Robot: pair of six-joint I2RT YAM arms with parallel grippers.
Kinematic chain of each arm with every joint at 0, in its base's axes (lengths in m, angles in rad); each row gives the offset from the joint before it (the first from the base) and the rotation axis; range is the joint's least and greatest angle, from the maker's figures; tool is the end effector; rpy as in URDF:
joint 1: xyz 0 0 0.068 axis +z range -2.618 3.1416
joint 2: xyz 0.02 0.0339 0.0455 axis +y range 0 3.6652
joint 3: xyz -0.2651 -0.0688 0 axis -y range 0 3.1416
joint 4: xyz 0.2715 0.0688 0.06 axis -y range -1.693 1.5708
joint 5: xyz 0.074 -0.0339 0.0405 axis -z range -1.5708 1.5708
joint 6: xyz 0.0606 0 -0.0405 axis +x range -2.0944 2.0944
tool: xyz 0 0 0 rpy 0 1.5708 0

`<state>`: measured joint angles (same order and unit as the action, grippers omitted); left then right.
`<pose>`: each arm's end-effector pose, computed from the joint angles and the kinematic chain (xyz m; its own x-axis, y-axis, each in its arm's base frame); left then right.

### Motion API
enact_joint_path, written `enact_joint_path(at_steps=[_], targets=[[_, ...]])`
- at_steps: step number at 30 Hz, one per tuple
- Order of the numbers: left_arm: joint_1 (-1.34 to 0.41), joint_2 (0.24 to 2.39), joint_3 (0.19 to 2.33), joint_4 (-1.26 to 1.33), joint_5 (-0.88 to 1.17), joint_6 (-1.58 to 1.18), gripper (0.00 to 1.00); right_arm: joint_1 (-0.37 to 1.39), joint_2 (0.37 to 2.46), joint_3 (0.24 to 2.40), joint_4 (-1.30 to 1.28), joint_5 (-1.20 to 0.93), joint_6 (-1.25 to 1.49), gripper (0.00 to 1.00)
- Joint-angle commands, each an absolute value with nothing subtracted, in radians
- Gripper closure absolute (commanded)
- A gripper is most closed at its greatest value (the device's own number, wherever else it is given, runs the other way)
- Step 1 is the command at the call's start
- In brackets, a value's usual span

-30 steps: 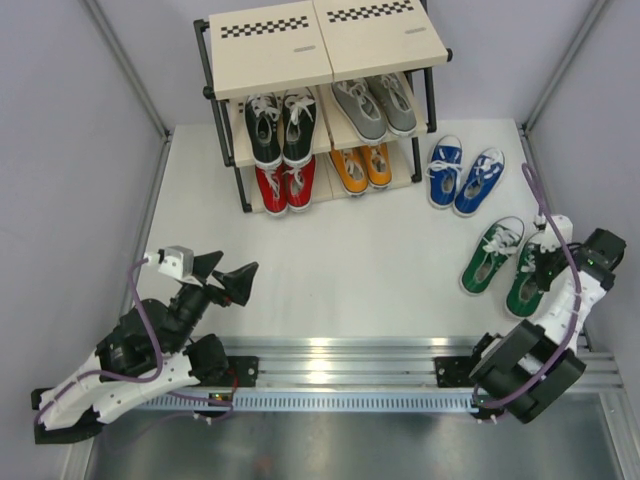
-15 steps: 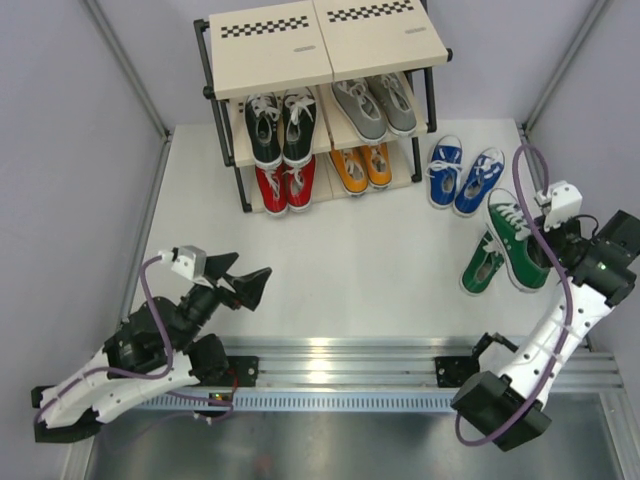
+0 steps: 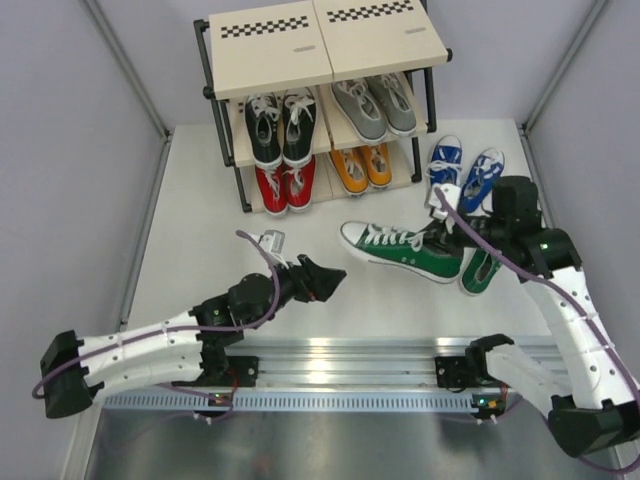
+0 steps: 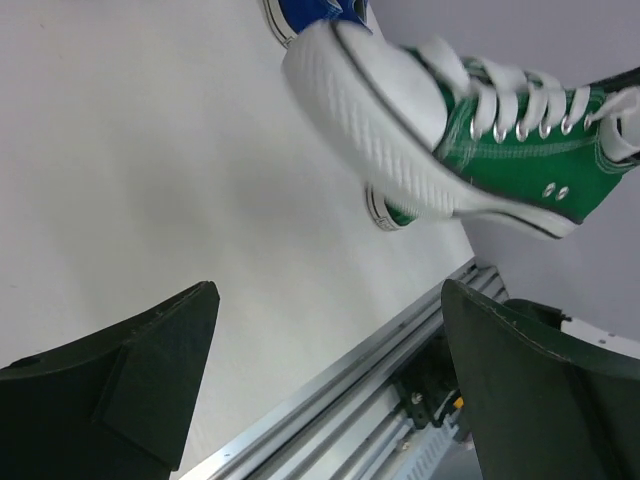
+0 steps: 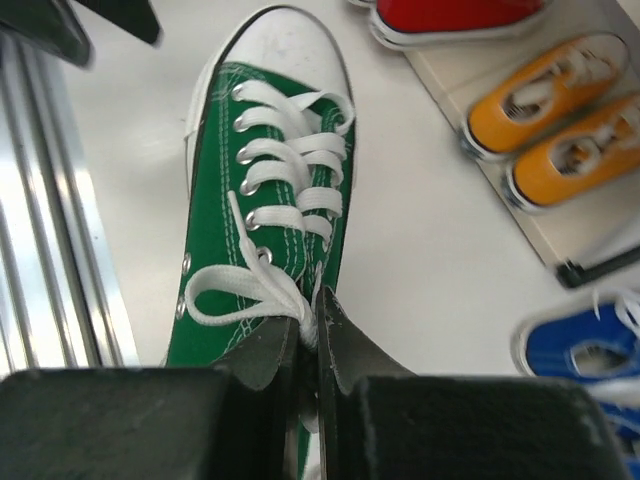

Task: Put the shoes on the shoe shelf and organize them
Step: Pick up the shoe.

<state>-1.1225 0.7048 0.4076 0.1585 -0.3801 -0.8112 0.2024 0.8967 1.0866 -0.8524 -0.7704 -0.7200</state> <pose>0.1175 -0.1924 0.2451 -0.5326 -0.4462 -0.7192 0.4232 0.5955 -0.6828 0.1898 0.0820 0.3585 -0.0032 -0.4837 -0.8752 -0.9101 0.3640 -0.1979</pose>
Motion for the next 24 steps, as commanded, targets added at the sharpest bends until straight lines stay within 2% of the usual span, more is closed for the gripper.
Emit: enact_joint_path(at_steps=[1,6,12,18,22,24], targets=[[-1.127,0.834,0.44,0.46,-0.348,-1.057,0.02,0.349,0.937,1.109,-0.651,-0.76,-0.663,1.0],[-1.126,0.905,0.449,0.552,-0.36,-1.104,0.02,0.474,0.98,1.094,-0.591,-0.759,-0.632,1.0],[-1.126,0.9,0.396,0.587,-0.48,-1.144,0.02,0.491,0.979,1.072,-0.574,-0.827,-0.627,1.0],[-1.124,0.9,0.314,0.77,-0.549,-1.186,0.03,0.495,0.974,1.046,-0.586,-0.861,-0.655,1.0],[-1.123,0.917,0.325,0.782,-0.534,-1.187,0.1,0.497,0.992,1.048,-0.598,-0.861,-0.655,1.0],[-1.123,0.913,0.319,0.796,-0.532,-1.186,0.24,0.497,0.996,1.049,-0.606,-0.848,-0.658,1.0]])
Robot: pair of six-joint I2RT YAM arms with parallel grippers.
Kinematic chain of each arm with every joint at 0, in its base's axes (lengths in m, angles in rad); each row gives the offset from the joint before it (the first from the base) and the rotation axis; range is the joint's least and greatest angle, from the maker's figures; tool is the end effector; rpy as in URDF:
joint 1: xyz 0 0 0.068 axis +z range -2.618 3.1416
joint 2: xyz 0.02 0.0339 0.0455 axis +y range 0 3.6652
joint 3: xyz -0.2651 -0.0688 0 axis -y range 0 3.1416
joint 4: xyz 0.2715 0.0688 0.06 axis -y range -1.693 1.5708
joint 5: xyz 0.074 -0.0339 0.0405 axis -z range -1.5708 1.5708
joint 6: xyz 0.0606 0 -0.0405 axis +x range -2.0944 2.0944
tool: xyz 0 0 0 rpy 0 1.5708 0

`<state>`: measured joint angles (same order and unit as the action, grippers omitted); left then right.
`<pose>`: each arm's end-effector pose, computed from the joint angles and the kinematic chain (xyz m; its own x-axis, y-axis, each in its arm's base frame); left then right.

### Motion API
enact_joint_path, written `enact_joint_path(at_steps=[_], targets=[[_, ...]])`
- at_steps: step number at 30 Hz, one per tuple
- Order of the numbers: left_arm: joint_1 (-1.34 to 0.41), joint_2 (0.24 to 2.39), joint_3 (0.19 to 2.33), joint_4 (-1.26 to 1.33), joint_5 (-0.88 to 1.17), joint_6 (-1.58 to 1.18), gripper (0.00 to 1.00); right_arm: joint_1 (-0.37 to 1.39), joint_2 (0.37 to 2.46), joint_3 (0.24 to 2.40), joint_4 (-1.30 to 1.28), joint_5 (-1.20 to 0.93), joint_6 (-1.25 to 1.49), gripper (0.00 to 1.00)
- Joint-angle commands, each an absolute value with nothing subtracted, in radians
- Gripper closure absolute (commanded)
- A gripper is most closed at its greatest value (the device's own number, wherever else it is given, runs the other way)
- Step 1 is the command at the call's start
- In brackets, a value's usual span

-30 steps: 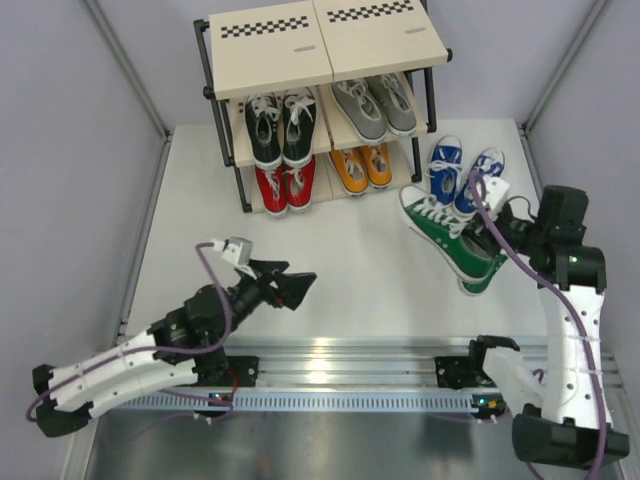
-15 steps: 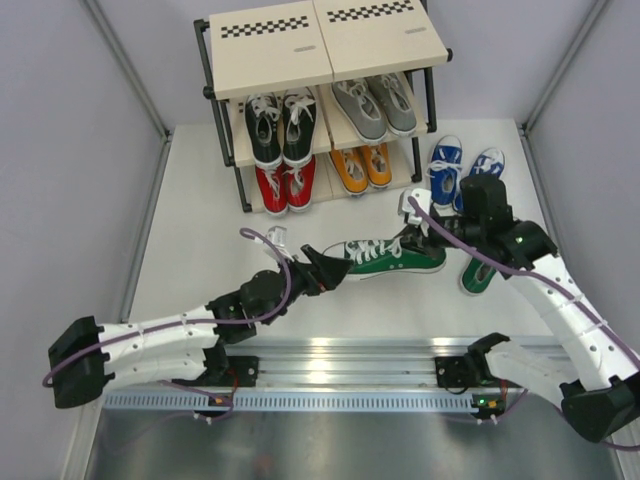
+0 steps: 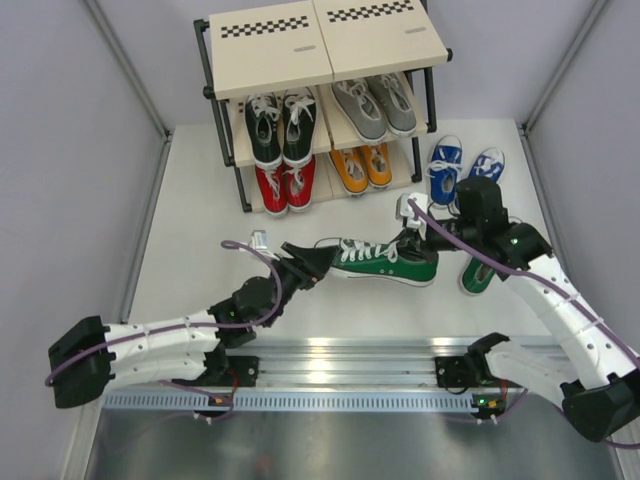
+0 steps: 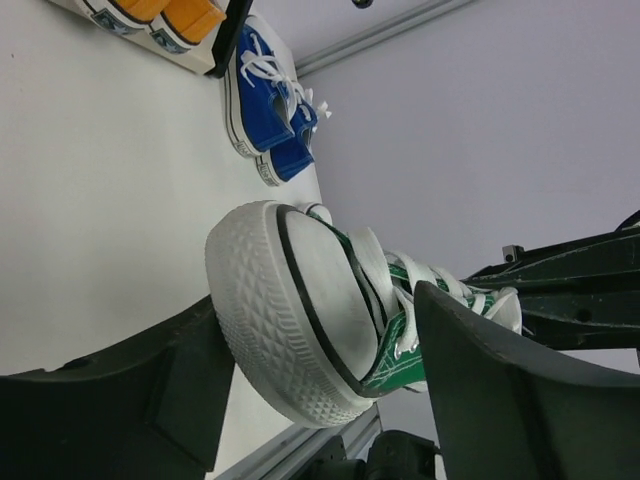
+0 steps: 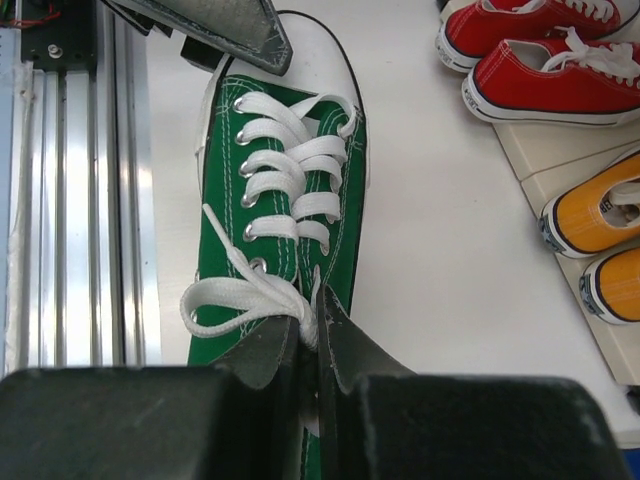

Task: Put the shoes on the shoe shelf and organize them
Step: Pick up the shoe.

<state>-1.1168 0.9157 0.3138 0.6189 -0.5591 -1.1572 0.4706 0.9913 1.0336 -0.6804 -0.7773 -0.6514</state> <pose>0.1348 -0.2030 0.2216 -0.4816 -0.7830 -0.3936 0.2195 0.3270 -0.9192 0.1926 0.1457 0.3369 0.0782 -0.4451 -0.8921 -0.9782 0.1383 -0.1548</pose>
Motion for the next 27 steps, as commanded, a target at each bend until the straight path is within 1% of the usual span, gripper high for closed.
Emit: enact_joint_path(at_steps=[1,2,5,6,8,10,11,12,14,15,17,19,21,27], targets=[[-1.123,0.908,0.315,0.801,-0.534,-1.181,0.29,0.497,0.997,1.048,-0.617,-0.833,-0.667,1.0],[-1.123,0.902,0.311,0.799,-0.537,-1.18,0.42,0.497,0.994,1.046,-0.623,-0.828,-0.675,1.0],[-1.12,0.87,0.293,0.789,-0.548,-1.169,0.63,0.497,0.988,1.04,-0.655,-0.813,-0.696,0.97],[-1.12,0.85,0.29,0.767,-0.552,-1.166,0.8,0.497,0.986,1.039,-0.664,-0.811,-0.701,0.94],[-1.118,0.828,0.281,0.747,-0.564,-1.152,0.99,0.497,0.985,1.04,-0.69,-0.801,-0.712,0.9],[-1.118,0.79,0.266,0.729,-0.574,-1.134,1.0,0.497,0.986,1.045,-0.707,-0.776,-0.712,0.75],[-1.118,0.776,0.256,0.729,-0.58,-1.126,1.0,0.497,0.985,1.055,-0.73,-0.766,-0.712,0.65],[-1.118,0.747,0.249,0.729,-0.584,-1.118,1.0,0.499,0.985,1.063,-0.745,-0.752,-0.709,0.49],[-1.118,0.718,0.218,0.729,-0.592,-1.108,1.0,0.497,0.98,1.084,-0.779,-0.71,-0.71,0.34],[-1.118,0.686,0.207,0.727,-0.598,-1.097,1.0,0.497,0.976,1.091,-0.796,-0.694,-0.706,0.23],[-1.118,0.655,0.18,0.721,-0.6,-1.083,1.0,0.497,0.959,1.092,-0.804,-0.646,-0.686,0.16],[-1.118,0.611,0.163,0.718,-0.603,-1.062,1.0,0.497,0.942,1.088,-0.808,-0.618,-0.661,0.06],[-1.117,0.572,0.14,0.722,-0.603,-1.054,1.0,0.497,0.927,1.071,-0.819,-0.618,-0.66,0.01],[-1.117,0.52,0.132,0.706,-0.592,-1.034,1.0,0.497,0.881,0.99,-0.816,-0.687,-0.739,0.01]])
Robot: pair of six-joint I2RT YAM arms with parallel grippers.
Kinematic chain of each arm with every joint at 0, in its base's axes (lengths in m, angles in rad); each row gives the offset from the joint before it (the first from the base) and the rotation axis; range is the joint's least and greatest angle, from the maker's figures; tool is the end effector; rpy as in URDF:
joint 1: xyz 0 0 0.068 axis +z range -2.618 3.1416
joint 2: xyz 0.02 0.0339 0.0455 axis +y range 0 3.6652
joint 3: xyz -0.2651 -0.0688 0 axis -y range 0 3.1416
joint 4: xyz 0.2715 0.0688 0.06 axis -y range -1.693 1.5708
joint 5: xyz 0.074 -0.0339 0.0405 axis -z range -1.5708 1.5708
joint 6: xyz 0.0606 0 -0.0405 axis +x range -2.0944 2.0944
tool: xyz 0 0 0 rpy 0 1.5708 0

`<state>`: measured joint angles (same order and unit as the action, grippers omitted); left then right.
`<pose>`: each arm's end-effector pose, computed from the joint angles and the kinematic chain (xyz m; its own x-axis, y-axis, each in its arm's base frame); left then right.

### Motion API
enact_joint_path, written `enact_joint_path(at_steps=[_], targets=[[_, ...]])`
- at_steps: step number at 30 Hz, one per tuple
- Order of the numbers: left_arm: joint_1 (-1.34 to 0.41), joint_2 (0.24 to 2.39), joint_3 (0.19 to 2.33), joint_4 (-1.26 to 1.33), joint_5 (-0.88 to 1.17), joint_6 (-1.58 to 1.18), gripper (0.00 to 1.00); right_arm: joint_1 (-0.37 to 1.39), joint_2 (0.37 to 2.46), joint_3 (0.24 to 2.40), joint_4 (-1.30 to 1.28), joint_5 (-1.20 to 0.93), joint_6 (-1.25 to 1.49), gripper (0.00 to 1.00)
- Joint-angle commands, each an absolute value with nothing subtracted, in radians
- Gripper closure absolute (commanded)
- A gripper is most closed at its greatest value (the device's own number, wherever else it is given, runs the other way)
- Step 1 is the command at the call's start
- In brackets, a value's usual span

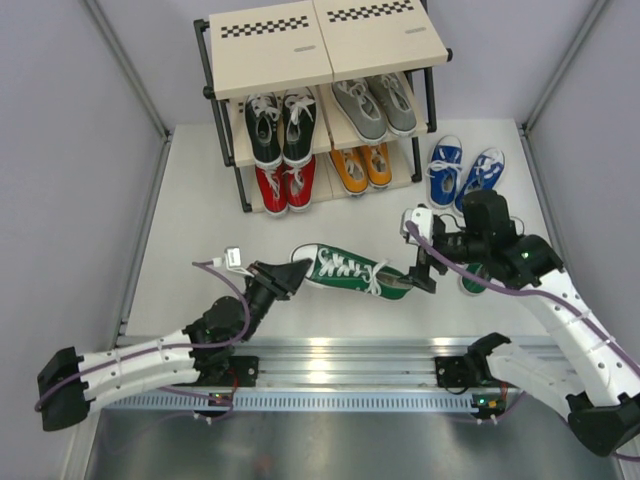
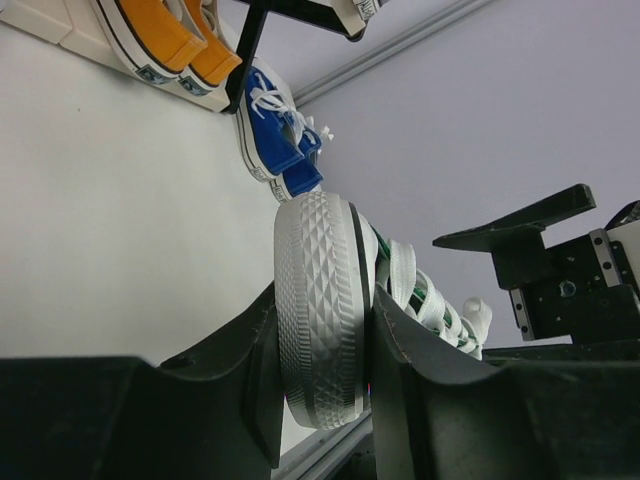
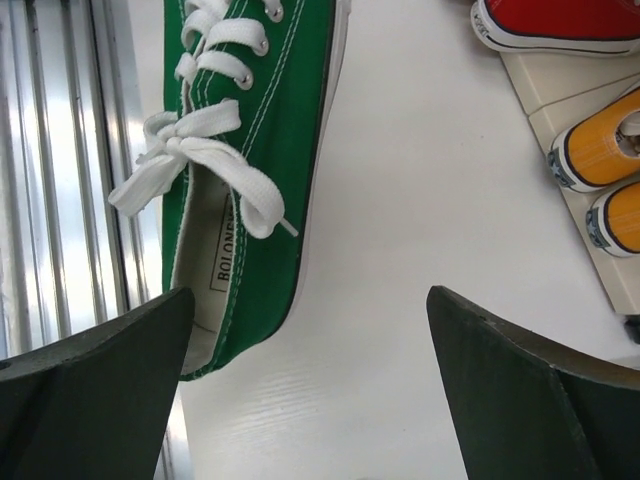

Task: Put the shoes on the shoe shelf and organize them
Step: Pick up the shoe.

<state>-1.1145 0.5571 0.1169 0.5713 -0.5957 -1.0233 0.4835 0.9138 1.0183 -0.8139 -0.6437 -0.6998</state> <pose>0.1139 -0.1549 0.2085 -0.3952 -0.7989 -0.4535 0.3084 0.3496 -0.8847 0.1733 0.1320 0.3316 0.0580 -0.5514 -0.8322 -0.9643 0.1848 -0.1896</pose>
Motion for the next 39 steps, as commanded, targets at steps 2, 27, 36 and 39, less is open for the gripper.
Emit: enact_joint_path(at_steps=[2,27,36,39], targets=[[-1.117,0.518,0.135,0.704,-0.568,-1.017,1.0,0.497,0.874,0.965,-0.763,-0.696,-0.698,0.01],[-1.115,0.6,0.144,0.919,-0.56,-0.936,1.0,0.6,1.002,0.96,-0.759,-0.651,-0.678,0.23],[-1.115,0.517,0.138,0.822,-0.609,-0.95,1.0,0.529,0.885,1.121,-0.902,-0.73,-0.733,0.16],[-1.114,0.492,0.135,0.815,-0.612,-0.946,1.0,0.48,0.859,1.152,-0.977,-0.823,-0.784,0.03]])
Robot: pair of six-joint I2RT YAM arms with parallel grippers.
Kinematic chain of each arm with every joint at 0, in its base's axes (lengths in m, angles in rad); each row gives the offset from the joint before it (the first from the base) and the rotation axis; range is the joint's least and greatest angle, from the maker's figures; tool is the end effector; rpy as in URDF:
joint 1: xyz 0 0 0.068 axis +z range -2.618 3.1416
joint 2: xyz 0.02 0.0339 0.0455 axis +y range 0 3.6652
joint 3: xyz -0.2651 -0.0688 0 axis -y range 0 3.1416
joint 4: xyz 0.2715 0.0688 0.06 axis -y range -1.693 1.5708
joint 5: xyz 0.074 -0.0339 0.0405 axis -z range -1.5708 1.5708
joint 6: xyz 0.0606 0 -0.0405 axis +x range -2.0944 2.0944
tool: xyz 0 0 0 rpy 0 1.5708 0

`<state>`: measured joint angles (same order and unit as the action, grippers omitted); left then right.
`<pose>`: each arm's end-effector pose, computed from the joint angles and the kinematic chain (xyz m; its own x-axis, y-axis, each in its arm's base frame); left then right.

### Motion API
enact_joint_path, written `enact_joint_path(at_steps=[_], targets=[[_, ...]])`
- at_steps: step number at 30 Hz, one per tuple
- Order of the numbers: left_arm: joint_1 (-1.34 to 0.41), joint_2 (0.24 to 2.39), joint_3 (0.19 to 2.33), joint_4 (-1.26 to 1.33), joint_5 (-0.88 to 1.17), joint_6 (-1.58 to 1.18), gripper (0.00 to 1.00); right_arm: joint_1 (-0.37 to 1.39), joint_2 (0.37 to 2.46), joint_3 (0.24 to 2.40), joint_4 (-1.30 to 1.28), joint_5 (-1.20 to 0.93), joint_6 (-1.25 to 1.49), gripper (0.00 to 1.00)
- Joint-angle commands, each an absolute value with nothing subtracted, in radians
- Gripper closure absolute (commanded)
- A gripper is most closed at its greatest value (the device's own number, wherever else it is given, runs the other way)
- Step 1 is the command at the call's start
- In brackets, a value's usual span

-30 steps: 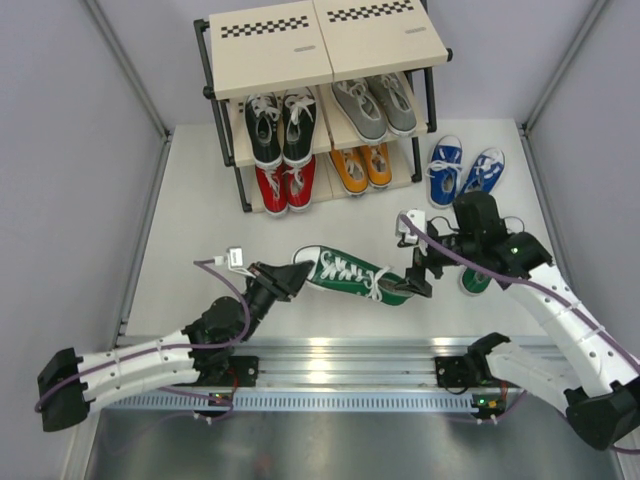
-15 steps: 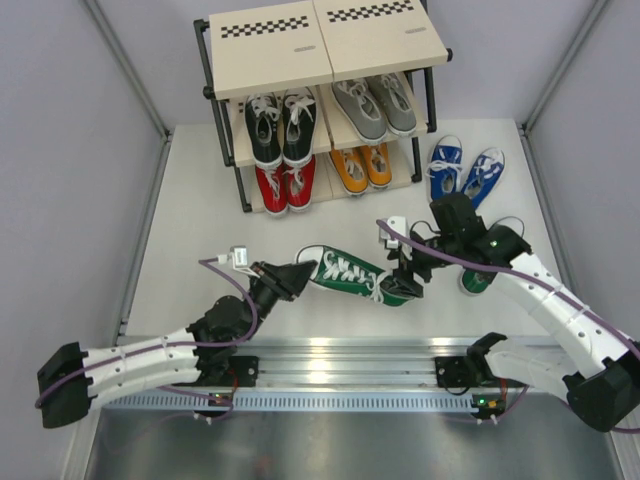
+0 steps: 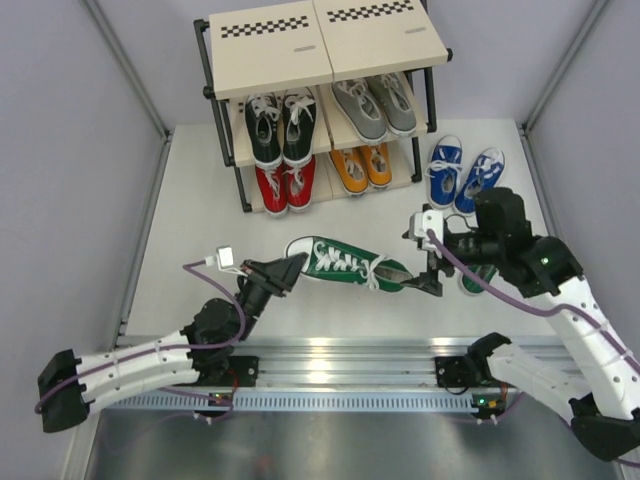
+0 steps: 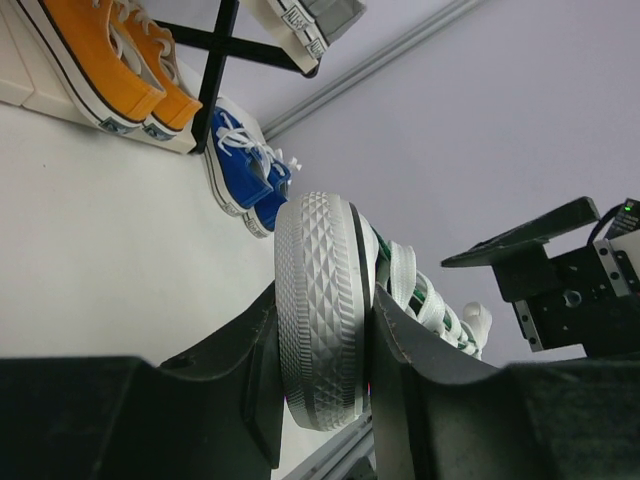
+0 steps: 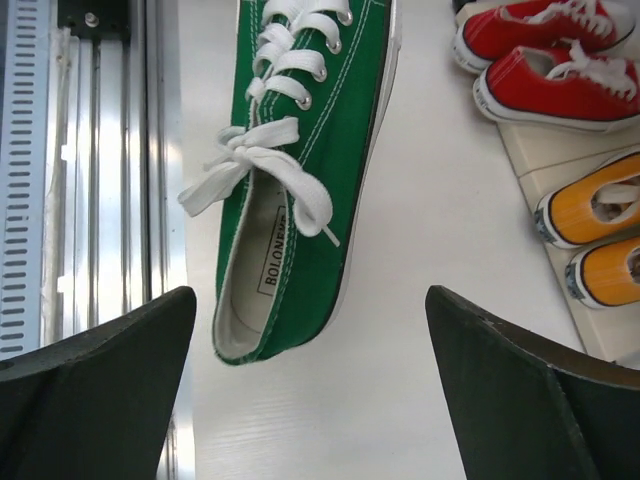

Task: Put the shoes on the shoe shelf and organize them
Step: Pick up the shoe.

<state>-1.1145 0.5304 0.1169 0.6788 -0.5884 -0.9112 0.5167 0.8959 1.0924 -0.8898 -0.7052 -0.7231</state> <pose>0.1113 -0.1505 0.2261 -0.3328 -0.8138 -0.4764 0.4043 0.3332 -0.8518 0.1556 0.1336 0.3556 0.1191 -0.5118 -0.8508 -0.9747 0.1028 -0.1984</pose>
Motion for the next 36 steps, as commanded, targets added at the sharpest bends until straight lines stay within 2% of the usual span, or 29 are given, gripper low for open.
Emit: enact_joint_path(at_steps=[1,9,17,28,32,36], targets=[[-1.114,0.489,0.135,0.816,-0.611,-0.943,1.0,0.471,0.856,1.129,-0.977,-0.839,-0.784,0.02],[-1.115,0.489,0.167,0.848,-0.574,-0.905,1.0,0.417,0.807,0.97,-0.778,-0.848,-0.597,0.01],[-1.114,0.502,0.187,0.876,-0.552,-0.899,1.0,0.388,0.814,0.902,-0.697,-0.942,-0.58,0.01],[-1.114,0.567,0.195,0.971,-0.565,-0.923,1.0,0.402,0.882,0.9,-0.621,-0.97,-0.565,0.23],[-1.114,0.581,0.199,0.997,-0.555,-0.916,1.0,0.402,0.887,0.893,-0.611,-0.95,-0.548,0.19],[-1.114,0.581,0.195,1.015,-0.557,-0.908,1.0,0.402,0.856,0.868,-0.566,-0.93,-0.505,0.2]])
